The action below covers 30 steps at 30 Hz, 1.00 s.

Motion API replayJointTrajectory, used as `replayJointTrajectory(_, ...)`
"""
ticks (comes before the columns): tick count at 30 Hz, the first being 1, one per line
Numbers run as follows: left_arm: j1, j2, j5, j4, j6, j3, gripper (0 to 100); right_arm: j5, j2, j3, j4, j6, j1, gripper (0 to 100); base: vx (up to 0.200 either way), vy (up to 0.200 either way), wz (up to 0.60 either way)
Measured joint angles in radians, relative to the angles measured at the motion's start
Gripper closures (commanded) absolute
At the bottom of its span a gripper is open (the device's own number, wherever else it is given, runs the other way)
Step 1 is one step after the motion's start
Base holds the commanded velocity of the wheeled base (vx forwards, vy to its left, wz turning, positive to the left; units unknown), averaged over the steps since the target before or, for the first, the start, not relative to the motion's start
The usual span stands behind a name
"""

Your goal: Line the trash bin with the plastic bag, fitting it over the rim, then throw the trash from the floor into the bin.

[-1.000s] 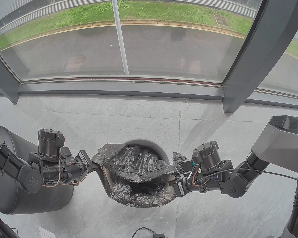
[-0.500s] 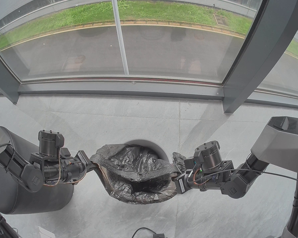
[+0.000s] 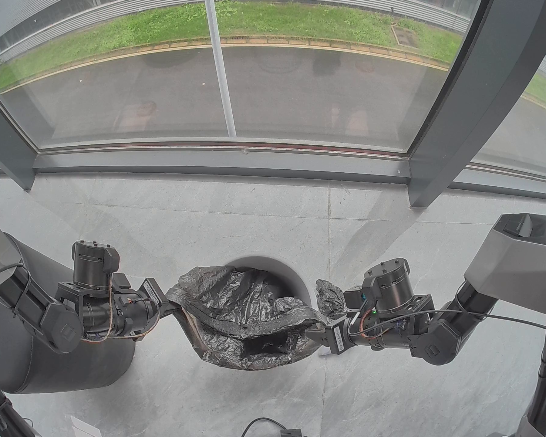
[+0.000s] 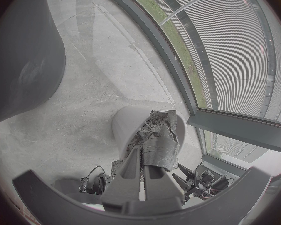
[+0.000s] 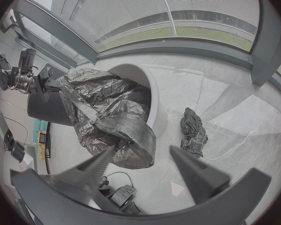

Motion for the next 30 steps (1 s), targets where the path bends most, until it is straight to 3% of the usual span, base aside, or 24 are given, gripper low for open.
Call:
replayJointTrajectory(9, 0.0, -0.001, -0.001, 0.0, -0.001, 0.003, 100, -0.004, -0.051, 0.027, -0.002, -0.009, 0.0, 0, 0.0, 0.0, 0.0)
replayJointTrajectory(13, 0.0, -0.004, -0.001, 0.0, -0.002, 0.003, 100, -0.049, -0.081, 0.016, -0.002, -0.044, 0.004, 0, 0.0, 0.0, 0.0)
replayJointTrajectory(18, 0.0, -0.007, -0.001, 0.0, -0.002, 0.003, 100, -0.178, -0.108, -0.04, -0.002, -0.209, 0.044, 0, 0.0, 0.0, 0.0)
replayJointTrajectory(25, 0.0, -0.009, -0.001, 0.0, -0.002, 0.003, 100, -0.252, -0.081, -0.136, -0.003, -0.43, 0.154, 0, 0.0, 0.0, 0.0)
replayJointTrajectory(30, 0.0, -0.012, 0.0, -0.007, -0.001, 0.0, 100, -0.293, -0.011, -0.208, -0.007, -0.533, 0.225, 0, 0.0, 0.0, 0.0)
